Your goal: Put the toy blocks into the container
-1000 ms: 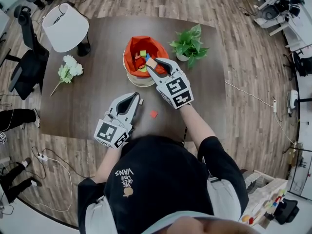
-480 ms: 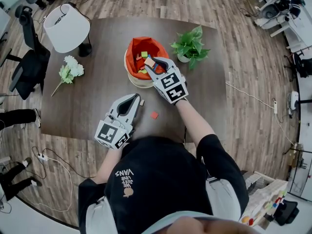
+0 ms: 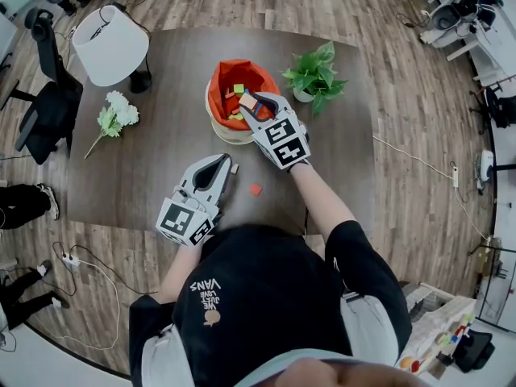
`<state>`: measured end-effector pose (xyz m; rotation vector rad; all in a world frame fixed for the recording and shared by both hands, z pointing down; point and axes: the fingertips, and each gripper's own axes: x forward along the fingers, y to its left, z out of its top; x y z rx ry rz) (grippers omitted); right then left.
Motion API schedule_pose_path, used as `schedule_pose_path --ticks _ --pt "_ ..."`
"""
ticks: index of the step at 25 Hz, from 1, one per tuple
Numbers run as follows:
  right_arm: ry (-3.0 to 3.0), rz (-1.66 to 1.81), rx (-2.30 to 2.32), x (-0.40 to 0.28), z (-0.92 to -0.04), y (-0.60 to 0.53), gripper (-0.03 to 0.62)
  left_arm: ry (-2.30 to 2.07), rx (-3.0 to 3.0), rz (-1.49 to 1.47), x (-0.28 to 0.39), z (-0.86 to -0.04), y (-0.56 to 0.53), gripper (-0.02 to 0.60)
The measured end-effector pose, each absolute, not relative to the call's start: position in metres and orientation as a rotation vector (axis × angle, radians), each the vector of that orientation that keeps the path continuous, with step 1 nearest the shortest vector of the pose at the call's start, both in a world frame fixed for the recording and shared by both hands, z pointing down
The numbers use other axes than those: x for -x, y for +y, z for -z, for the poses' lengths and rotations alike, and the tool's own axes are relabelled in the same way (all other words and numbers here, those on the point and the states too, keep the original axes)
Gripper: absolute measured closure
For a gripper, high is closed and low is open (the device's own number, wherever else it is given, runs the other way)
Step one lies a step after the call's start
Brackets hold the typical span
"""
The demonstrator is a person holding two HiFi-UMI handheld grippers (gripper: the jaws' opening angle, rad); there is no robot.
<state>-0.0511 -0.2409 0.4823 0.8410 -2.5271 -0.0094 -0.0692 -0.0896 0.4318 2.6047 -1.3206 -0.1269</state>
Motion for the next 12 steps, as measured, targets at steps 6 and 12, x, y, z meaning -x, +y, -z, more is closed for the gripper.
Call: schedule_pose_path --ticks 6,12 --pt "-2.523 0.004 -0.835 0.0496 -0.4854 -0.2382 0.434 -1.318 -2.606 0.130 0.0692 -0.4300 -0.0891 0.571" --pt "-2.535 0.001 -0.855 0.0463 -0.4814 -0.2401 0.436 -1.317 -2.606 0.127 0.0683 -0.4293 -0.0903 0.571"
